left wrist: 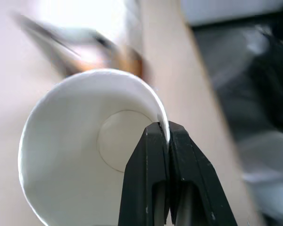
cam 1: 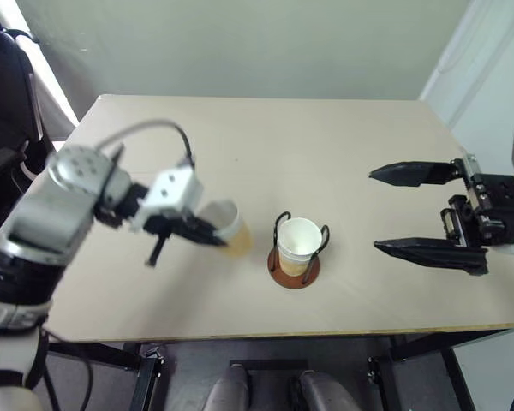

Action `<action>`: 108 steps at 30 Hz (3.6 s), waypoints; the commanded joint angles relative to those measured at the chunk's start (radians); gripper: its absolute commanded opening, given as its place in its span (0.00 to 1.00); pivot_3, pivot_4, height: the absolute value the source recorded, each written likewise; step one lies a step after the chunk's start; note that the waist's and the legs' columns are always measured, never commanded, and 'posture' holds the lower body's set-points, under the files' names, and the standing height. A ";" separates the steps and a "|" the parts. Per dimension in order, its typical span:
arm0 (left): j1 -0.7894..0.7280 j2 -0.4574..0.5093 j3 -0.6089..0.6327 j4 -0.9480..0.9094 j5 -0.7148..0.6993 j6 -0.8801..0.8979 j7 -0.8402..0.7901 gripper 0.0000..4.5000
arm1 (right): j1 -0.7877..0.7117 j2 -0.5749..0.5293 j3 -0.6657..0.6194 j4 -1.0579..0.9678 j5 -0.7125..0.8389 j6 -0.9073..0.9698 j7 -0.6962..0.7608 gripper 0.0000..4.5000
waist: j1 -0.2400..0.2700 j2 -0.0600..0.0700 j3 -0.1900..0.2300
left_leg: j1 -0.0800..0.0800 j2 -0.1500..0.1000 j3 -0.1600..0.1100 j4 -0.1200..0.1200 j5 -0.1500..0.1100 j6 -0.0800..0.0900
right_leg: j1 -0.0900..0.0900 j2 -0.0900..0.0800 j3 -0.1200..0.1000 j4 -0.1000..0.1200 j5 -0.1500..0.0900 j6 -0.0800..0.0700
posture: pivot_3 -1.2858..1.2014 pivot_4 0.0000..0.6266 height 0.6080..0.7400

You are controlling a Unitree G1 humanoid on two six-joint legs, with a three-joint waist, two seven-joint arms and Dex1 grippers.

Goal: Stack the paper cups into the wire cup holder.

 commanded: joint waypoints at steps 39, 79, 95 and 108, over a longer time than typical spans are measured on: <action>-0.367 -0.292 -0.433 0.224 -0.019 -0.421 -0.042 0.00 | 0.616 -0.104 -0.550 -0.124 -0.272 0.055 0.154 1.00 | 0.018 0.001 0.000 | -0.014 -0.017 0.002 0.023 -0.013 0.022 | 0.001 -0.016 0.002 -0.001 -0.005 0.024 | 0.52 0.24 1.00; 0.043 -0.026 0.095 0.233 -0.163 -0.009 0.088 1.00 | 0.508 -0.102 -0.266 0.230 -0.425 -0.192 0.282 1.00 | -0.013 0.009 -0.004 | -0.009 -0.018 0.003 0.023 -0.013 0.022 | 0.004 -0.016 0.004 -0.001 -0.007 0.031 | 0.52 0.24 1.00; 0.582 0.011 0.502 0.054 -0.206 0.142 0.389 1.00 | 0.346 -0.089 -0.112 0.487 -0.522 -0.299 0.305 1.00 | 0.006 0.007 -0.003 | 0.005 -0.018 0.002 0.021 -0.009 0.021 | 0.015 -0.016 0.003 0.000 -0.008 0.016 | 0.52 0.24 1.00; 0.683 -0.032 0.569 -0.043 -0.200 0.119 0.463 1.00 | 0.284 -0.075 -0.069 0.504 -0.569 -0.353 0.288 1.00 | -0.001 0.007 -0.003 | 0.005 -0.017 0.003 0.016 -0.011 0.019 | 0.014 -0.016 0.003 0.000 -0.008 0.016 | 0.52 0.24 1.00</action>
